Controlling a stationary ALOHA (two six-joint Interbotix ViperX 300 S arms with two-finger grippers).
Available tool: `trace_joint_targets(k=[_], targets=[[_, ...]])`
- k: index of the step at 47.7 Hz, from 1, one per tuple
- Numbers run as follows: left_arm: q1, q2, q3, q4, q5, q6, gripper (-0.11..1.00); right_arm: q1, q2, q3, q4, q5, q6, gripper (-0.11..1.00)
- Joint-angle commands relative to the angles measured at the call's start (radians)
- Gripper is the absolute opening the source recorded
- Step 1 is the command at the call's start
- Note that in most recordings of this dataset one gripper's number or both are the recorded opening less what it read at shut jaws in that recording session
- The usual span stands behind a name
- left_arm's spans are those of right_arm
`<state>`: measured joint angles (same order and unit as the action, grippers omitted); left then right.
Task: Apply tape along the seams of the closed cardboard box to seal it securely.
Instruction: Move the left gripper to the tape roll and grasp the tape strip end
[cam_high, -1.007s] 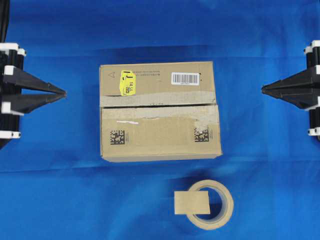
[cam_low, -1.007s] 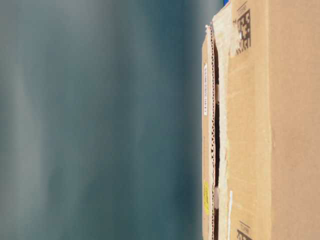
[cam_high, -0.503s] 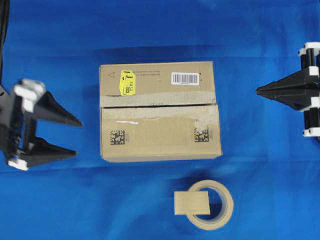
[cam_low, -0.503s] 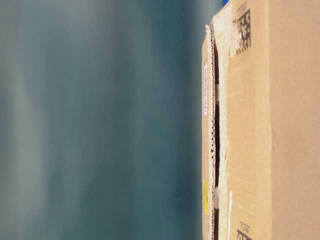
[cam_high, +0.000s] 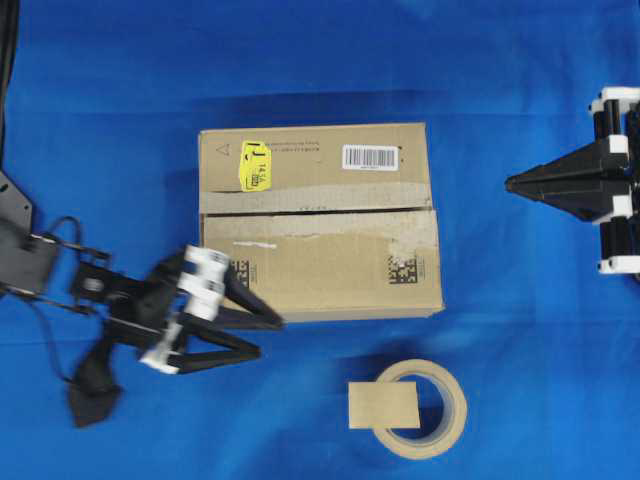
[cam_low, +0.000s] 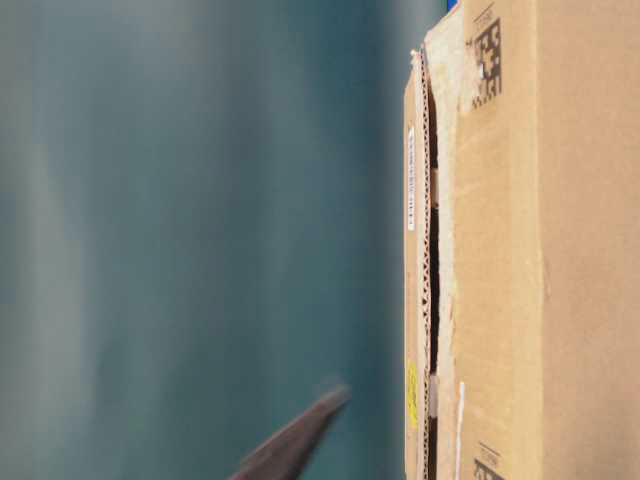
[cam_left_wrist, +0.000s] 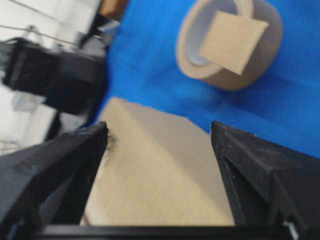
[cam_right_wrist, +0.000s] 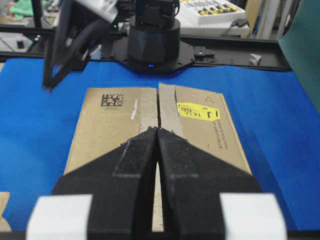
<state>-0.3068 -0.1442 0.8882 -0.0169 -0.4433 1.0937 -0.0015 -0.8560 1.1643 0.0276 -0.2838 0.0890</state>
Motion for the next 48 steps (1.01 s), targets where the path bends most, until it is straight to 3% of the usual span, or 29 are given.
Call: trace_joint_targets(k=[1,30,40,48], targets=[[-0.003,0.078,-0.074,-0.003,0.012,0.04,0.8,-0.003,0.005,-0.021,0.002,-0.014,0.0,0.04],[-0.031,0.41,-0.324,-0.006,0.037,0.219,0.8,-0.002,0.02,-0.02,0.002,-0.009,0.0,0.04],[-0.041,0.443,-0.365,-0.006,0.038,0.233,0.79,-0.002,0.021,-0.018,0.002,-0.008,0.0,0.04],[-0.049,0.446,-0.37,-0.011,0.052,0.224,0.69,-0.002,0.028,-0.018,0.002,-0.005,0.0,0.04]])
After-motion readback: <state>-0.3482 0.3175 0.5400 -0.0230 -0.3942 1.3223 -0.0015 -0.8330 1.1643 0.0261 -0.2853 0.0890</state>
